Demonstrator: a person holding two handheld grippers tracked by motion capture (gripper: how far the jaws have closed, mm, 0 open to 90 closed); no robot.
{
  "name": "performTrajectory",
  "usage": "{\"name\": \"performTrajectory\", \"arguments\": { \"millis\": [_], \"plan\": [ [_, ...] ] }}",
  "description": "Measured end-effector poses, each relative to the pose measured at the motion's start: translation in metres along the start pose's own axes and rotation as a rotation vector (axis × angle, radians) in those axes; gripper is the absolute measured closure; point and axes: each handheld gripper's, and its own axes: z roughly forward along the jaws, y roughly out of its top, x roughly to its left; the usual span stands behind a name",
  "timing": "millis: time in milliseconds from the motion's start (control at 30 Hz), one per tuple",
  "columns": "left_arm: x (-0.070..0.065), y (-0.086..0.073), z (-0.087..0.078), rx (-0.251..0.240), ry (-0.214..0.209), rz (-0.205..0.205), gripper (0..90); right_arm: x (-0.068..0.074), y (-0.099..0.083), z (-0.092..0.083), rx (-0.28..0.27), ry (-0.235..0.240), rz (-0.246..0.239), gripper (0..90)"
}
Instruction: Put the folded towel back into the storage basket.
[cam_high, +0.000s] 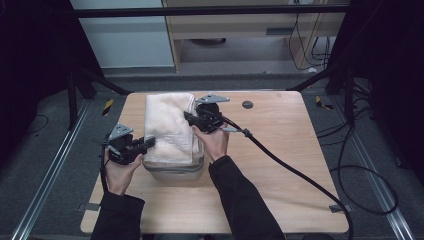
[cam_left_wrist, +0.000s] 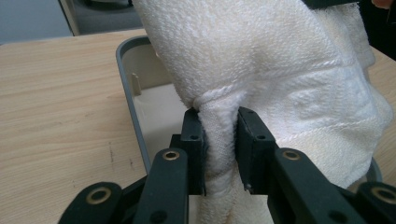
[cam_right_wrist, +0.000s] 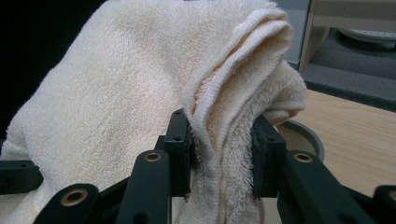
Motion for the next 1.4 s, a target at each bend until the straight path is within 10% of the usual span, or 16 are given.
{"name": "performTrajectory", "arguments": {
  "millis": [1400],
  "plan": [
    [0.006, -0.025, 0.042, 0.139, 0.045, 0.033, 73.1, -0.014, -0.047, 0.034, 0.097, -0.047, 0.039, 64.3]
  ]
}}
